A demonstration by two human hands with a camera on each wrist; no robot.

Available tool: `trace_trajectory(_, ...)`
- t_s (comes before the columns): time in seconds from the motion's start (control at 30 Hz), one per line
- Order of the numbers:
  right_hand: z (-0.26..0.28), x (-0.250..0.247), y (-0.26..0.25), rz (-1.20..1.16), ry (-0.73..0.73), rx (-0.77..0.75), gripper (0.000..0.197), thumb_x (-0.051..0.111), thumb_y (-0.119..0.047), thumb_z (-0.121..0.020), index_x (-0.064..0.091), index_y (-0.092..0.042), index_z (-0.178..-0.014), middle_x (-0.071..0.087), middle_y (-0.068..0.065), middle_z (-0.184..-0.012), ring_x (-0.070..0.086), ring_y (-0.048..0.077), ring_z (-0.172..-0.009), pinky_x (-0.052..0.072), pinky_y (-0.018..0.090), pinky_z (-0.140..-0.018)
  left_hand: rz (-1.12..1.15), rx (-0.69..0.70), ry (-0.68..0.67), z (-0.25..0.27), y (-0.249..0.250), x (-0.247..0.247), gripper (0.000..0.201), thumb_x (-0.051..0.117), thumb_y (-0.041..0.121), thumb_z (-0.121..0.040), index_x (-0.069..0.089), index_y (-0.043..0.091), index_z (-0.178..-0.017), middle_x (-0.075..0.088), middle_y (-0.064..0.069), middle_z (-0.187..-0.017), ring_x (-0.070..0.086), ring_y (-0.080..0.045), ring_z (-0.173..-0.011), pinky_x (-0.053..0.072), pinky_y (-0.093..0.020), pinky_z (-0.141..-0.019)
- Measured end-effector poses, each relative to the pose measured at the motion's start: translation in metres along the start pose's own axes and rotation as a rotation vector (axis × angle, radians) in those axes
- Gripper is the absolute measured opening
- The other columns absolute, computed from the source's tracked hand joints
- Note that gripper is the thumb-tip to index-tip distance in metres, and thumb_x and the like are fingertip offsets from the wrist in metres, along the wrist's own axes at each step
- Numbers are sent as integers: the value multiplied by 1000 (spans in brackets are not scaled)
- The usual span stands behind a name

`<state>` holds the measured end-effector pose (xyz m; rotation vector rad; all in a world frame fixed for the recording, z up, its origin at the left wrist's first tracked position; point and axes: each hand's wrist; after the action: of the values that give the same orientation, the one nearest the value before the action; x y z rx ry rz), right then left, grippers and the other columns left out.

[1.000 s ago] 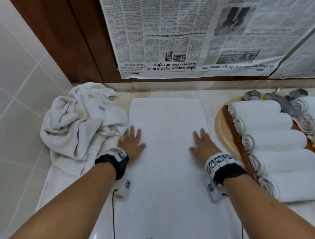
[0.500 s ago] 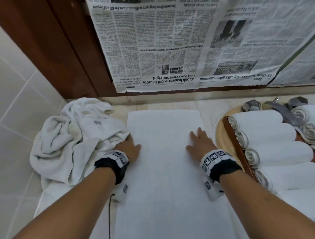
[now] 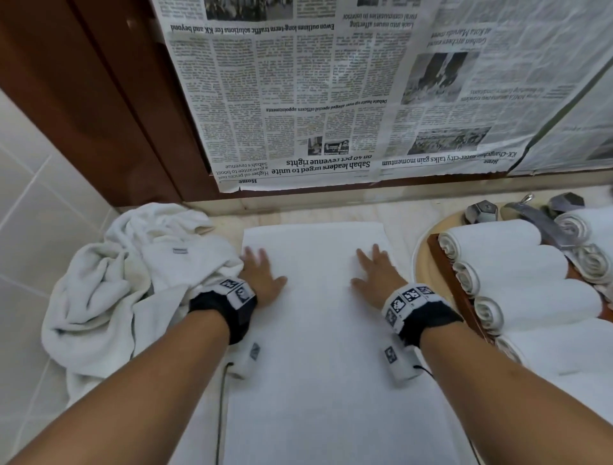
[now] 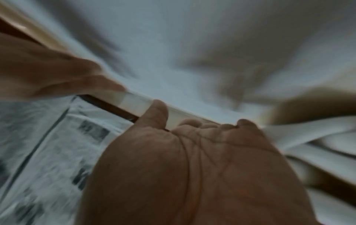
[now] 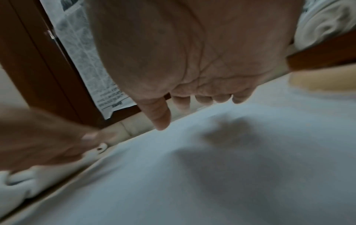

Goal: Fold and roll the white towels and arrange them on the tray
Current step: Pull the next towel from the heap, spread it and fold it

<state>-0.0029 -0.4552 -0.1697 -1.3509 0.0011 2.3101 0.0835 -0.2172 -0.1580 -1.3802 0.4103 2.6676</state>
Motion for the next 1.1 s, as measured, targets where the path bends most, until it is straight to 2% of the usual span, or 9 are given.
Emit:
trace_trajectory(0.13, -1, 26, -23, 128, -109, -124, 77, 41, -47, -102, -7, -27, -159, -26, 8, -162, -15, 29, -152, 6, 48, -122, -75, 318, -117, -13, 23, 11, 68, 29, 45, -105, -5, 18, -157, -22, -9, -161, -15, -33, -149, 4, -48, -119)
trace_trajectory(0.27, -14, 9, 13, 121, -66, 37, 75, 38, -47, -102, -8, -27, -158, -26, 7, -163, -12, 29, -152, 12, 49, -122, -64, 27, -18, -34, -34, 18, 75, 33, 45, -104, -13, 14, -155, -26, -13, -160, -15, -36, -149, 1, -44, -121)
trace_trajectory(0.37, -19, -9, 14, 59, -21, 102, 75, 42, -44, -102, -4, -25, -159, -22, 8, -164, -8, 29, -153, 15, 46, -123, 57, -140, 81, -46, -23, 4, 77, 37, 45, -103, -6, 8, -155, -16, -17, -162, -8, -37, -150, 5, -44, -122)
trace_trajectory(0.53, -25, 8, -32, 122, -117, -173, 79, 44, -47, -101, -7, -28, -158, -26, 5, -162, -13, 26, -152, 4, 45, -123, -201, 330, -50, -52, 26, 2, 67, 27, 47, -104, -8, 24, -157, -19, -8, -163, -9, -32, -151, 9, -49, -119)
trace_trajectory(0.6, -32, 11, -21, 174, -123, -157, 80, 42, -51, -100, -10, -31, -158, -29, 3, -161, -16, 25, -152, 2, 47, -122, -248, 291, -103, -54, 4, 8, 73, 29, 55, -102, -13, 28, -156, -26, -5, -161, -14, -32, -150, 6, -49, -119)
trace_trajectory(0.77, -46, -27, 11, 196, -69, 103, 81, 40, -53, -100, -10, -25, -158, -25, 10, -162, -11, 31, -152, 10, 49, -122, -61, -89, 18, -67, -44, -14, 82, 34, 58, -100, -12, 21, -156, -23, -10, -161, -12, -37, -149, 5, -49, -121)
trace_trajectory(0.87, -38, -28, -22, 192, -35, 6, 82, 44, -51, -101, -7, -23, -159, -26, 13, -162, -11, 32, -152, 10, 46, -123, -87, 50, 88, -64, -7, -16, 78, 34, 52, -102, -13, 20, -155, -24, -10, -161, -12, -37, -149, 10, -49, -121)
trace_trajectory(0.97, -17, -1, -49, 159, -157, -227, 81, 45, -51, -101, -7, -25, -159, -26, 6, -162, -14, 26, -152, 5, 44, -122, -168, 304, -63, -48, 16, 10, 74, 30, 55, -101, -11, 27, -156, -25, -7, -161, -14, -32, -150, 8, -49, -118)
trace_trajectory(1.1, -10, 8, -7, 226, -159, -164, 78, 39, -50, -102, -10, -27, -158, -28, 6, -161, -15, 29, -152, 5, 48, -121, -152, 78, -99, -42, -24, 11, 81, 28, 63, -98, -16, 26, -155, -31, -8, -158, -18, -36, -148, 2, -48, -120)
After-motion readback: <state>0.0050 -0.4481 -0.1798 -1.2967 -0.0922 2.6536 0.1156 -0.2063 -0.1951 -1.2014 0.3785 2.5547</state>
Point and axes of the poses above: each hand's wrist, its own z-axis away from the middle knuckle, its own x-axis out of the palm, y = z × x
